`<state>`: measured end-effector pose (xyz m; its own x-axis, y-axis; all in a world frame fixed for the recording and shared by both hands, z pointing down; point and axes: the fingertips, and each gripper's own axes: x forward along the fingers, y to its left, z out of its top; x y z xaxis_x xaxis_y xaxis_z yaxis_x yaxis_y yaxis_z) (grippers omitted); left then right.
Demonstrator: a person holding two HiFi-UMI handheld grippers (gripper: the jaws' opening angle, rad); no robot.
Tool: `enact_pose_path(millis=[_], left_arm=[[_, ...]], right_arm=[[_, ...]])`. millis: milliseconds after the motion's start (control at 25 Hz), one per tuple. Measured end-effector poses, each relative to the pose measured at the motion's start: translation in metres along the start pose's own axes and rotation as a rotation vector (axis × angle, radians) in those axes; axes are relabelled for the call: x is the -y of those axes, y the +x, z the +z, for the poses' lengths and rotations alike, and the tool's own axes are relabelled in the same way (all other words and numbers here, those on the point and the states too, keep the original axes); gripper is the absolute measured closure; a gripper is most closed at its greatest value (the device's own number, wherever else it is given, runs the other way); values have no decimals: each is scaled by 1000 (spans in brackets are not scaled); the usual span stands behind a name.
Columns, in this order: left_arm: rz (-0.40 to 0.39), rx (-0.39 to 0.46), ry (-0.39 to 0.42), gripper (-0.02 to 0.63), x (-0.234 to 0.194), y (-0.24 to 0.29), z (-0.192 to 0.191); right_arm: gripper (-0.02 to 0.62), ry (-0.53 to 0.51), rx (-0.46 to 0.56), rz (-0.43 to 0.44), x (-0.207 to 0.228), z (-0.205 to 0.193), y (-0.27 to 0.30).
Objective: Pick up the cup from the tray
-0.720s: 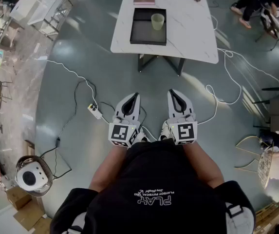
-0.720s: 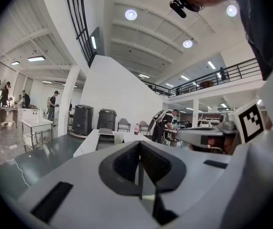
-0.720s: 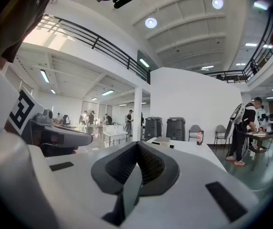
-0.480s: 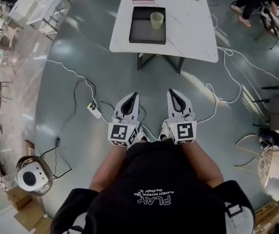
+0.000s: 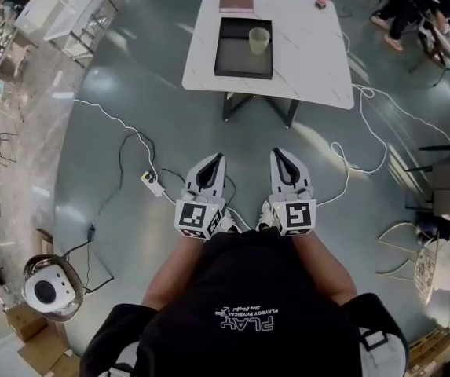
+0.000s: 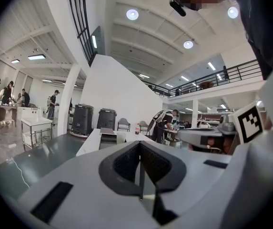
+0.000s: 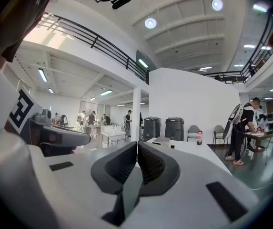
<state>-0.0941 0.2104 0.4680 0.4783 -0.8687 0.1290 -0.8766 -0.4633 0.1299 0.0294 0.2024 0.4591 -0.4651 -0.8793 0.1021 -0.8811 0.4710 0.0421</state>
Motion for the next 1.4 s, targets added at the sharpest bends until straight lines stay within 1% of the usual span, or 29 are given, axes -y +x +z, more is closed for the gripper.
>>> enact_pose_path(millis=[160,480,720,920,1040,1160,1280,1400], left_arm=[[-22,5,-3,598,-10,-5,2],[-68,2,-7,598,-37,-14,-3],[-67,-18,-20,598,-49,-9,-9],[-63,-11,-10,598,-54,20,-3],[-39,-21,-11,598,-59,35,-2],[-13,-31,-7,598,-66,55,1],[20,-34,-3,598,-74,81,4],[52,-46,-22,598,-77,103,4]], right_arm=[[584,-12,12,-22,-10,3,8],[584,-24,-21,-67,-29,-4,22],[584,-8,-34,-73,-34,-8,29],[584,-9,-22,-65,-11,-6,53],[584,-2,-22,-58,3,-7,69],[584,-17,-9,-54,22,-5,89],[584,-16,-14,-20,41,-8,112],[584,-11,-16,17,58,-11,128]])
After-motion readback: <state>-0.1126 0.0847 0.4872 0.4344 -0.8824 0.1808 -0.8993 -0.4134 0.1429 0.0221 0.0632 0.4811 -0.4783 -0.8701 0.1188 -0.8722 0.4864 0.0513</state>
